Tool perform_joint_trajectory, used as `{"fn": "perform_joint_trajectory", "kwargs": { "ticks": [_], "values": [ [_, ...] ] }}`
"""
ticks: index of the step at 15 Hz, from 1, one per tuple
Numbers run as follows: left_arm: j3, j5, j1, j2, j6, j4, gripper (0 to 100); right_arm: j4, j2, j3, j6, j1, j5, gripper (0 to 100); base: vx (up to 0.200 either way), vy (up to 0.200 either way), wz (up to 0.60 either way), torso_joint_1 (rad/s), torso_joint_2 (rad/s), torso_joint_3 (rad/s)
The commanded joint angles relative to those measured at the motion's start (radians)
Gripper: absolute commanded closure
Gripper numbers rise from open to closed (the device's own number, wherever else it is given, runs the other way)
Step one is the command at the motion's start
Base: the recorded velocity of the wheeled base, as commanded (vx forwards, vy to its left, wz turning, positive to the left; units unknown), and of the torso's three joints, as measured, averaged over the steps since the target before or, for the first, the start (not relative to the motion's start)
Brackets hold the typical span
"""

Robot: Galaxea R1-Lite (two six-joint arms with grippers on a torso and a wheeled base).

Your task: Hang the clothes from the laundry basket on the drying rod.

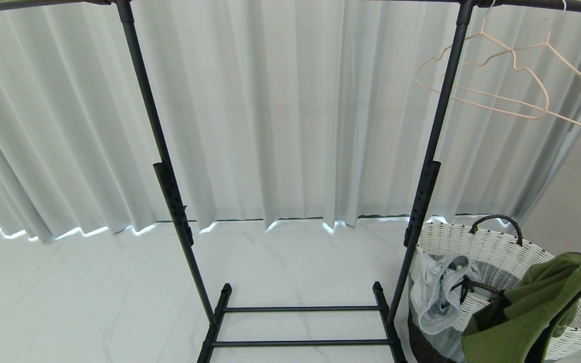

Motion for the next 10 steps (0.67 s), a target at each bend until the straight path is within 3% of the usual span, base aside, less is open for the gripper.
{"fn": "perform_joint_trajectory", "kwargs": {
  "ticks": [1,6,7,8,10],
  "values": [
    [-0.129,-0.115,-0.004,0.191,-0.009,-0.006,0,-0.001,0.030,-0.045,0.006,0.043,0.000,100,0.000,0.000,0.00,0.000,0.00,0.000],
    [-0.305,-0.453,-0.006,0.553,-0.007,-0.006,0,-0.001,0.109,-0.162,0.015,0.063,0.000,100,0.000,0.000,0.00,0.000,0.00,0.000],
    [-0.328,-0.468,-0.014,0.604,-0.006,-0.006,0,-0.001,0.120,-0.173,0.016,0.066,0.000,100,0.000,0.000,0.00,0.000,0.00,0.000],
    [-0.392,-0.467,-0.080,0.743,-0.007,-0.006,0,-0.001,0.149,-0.206,0.027,0.089,0.000,100,0.000,0.000,0.00,0.000,0.00,0.000],
    [-0.503,-0.391,-0.184,0.957,-0.010,-0.011,0,-0.001,0.211,-0.275,0.058,0.098,0.000,100,0.000,0.000,0.00,0.000,0.00,0.000]
  ]
}}
